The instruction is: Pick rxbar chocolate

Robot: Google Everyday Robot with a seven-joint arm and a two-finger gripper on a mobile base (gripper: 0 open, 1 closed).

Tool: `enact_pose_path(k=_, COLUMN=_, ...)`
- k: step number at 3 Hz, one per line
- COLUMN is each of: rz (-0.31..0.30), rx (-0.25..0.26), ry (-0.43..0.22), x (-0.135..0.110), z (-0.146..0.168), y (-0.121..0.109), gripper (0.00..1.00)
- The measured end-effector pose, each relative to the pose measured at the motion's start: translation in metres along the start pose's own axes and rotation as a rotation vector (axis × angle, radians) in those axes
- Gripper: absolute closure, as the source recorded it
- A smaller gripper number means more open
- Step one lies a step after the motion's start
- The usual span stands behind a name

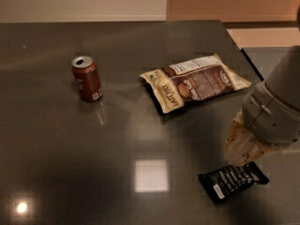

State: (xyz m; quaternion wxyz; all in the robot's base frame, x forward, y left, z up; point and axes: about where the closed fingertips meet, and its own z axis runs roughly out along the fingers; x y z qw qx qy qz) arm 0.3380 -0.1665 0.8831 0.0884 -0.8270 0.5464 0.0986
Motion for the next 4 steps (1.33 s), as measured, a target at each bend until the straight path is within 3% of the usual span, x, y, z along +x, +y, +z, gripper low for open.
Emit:
enact_pose_path(k=2, rz=0.038, rx=0.074, ry=-0.015, x=-0.008, z=-0.043, y=-0.025, gripper=1.0)
enact_pose_path(k=3, rz=0.067, rx=0.091, ry=-0.027, x=-0.008, z=-0.044, y=-0.026, gripper=0.84)
enact_pose_path(k=4, rz=0.064, rx=0.111, ry=-0.022, x=-0.009, z=-0.046, y=-0.03, gripper=0.61)
